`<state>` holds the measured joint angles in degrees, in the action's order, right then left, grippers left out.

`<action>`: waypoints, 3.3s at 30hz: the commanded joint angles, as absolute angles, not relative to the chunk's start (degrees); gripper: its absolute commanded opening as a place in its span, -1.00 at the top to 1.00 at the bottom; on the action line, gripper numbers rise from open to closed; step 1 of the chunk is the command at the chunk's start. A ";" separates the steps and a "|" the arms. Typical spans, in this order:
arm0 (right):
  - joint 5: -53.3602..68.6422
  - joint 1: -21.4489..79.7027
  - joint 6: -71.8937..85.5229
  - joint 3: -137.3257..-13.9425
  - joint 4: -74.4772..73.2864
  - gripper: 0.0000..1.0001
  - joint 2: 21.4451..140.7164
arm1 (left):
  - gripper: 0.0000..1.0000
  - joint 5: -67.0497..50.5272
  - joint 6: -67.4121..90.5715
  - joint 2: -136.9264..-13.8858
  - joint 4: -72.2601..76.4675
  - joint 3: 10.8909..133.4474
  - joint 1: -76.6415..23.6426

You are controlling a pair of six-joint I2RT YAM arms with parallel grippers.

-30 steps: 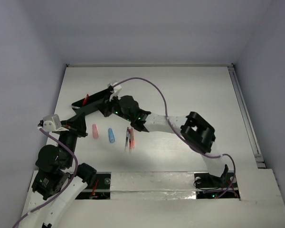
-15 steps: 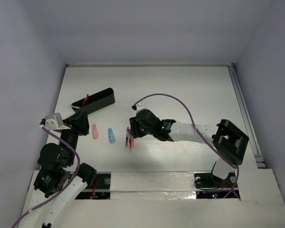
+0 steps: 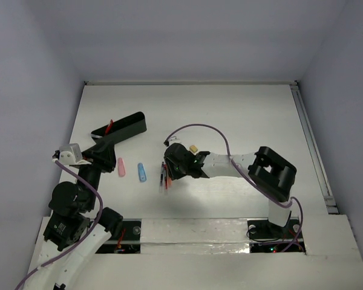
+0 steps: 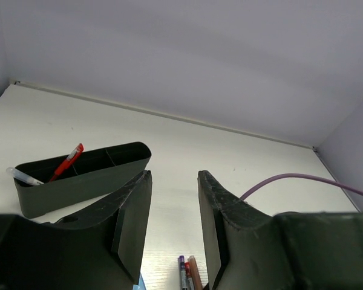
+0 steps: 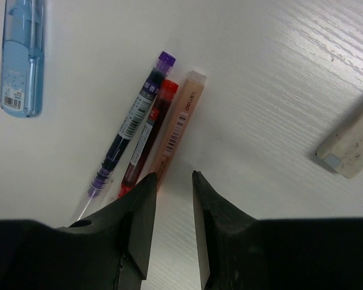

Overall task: Sort the stationery into containers
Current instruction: Move the pen to the center of the board, then pick up the pen from the center of the board, then place the pen in the storage box.

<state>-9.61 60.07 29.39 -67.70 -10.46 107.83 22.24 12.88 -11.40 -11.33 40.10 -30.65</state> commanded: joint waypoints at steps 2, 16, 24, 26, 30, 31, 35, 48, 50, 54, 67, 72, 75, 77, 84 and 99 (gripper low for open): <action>-10.46 60.03 29.97 -71.37 -10.28 0.31 108.89 | 0.33 20.83 12.13 -11.69 -7.65 39.81 -30.59; -15.81 59.50 28.66 -74.26 -14.49 0.45 111.09 | 0.32 21.01 12.04 -10.90 -7.73 39.73 -30.59; -19.34 58.45 26.72 -76.64 -17.84 0.38 113.11 | 0.32 20.74 11.87 -10.55 -7.56 39.73 -30.59; -19.42 57.92 26.02 -77.78 -18.98 0.27 113.73 | 0.32 20.65 11.87 -10.46 -7.56 39.73 -30.59; -18.19 56.87 24.35 -79.71 -20.39 0.27 115.75 | 0.32 20.57 11.87 -9.93 -7.65 39.73 -30.59; -17.93 56.87 23.74 -80.06 -20.74 0.27 116.10 | 0.32 20.65 11.87 -9.76 -7.65 39.73 -30.59; -17.67 55.81 22.24 -81.65 -22.32 0.31 117.33 | 0.32 20.57 11.78 -9.41 -7.65 39.73 -30.59; -20.13 54.76 15.39 -85.17 -17.86 1.00 110.68 | 0.31 20.30 11.78 -8.79 -7.47 39.64 -30.59; -19.43 54.76 13.72 -85.78 -12.52 1.00 108.64 | 0.31 20.13 11.78 -8.88 -7.56 39.64 -30.59; -10.93 54.76 12.66 -88.58 -0.03 1.00 107.66 | 0.32 20.65 11.86 -8.79 -7.30 39.64 -30.59; 4.92 54.76 28.72 -118.44 37.34 1.00 133.58 | 0.25 22.15 12.48 -8.26 -8.17 39.64 -30.59; 4.83 54.76 31.99 -137.68 36.92 1.00 145.87 | 0.24 22.59 12.74 -8.35 -8.26 39.55 -30.59; 4.31 54.76 33.31 -151.47 33.84 1.00 155.28 | 0.23 22.76 12.83 -8.26 -8.17 39.55 -30.59; 3.08 54.76 33.49 -151.70 35.58 1.00 157.24 | 0.23 22.68 12.74 -8.35 -8.17 39.55 -31.11; 0.36 54.76 33.31 -152.48 37.71 1.00 161.45 | 0.21 22.50 12.92 -8.35 -8.09 39.46 -31.11; -3.43 56.87 29.71 -153.28 37.18 1.00 165.67 | 0.20 22.94 13.01 -8.17 -8.26 39.46 -31.11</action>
<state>-2.35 55.66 31.48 -150.61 34.11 164.29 22.59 12.78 -9.08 -10.55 39.81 -30.76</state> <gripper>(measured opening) 0.094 0.397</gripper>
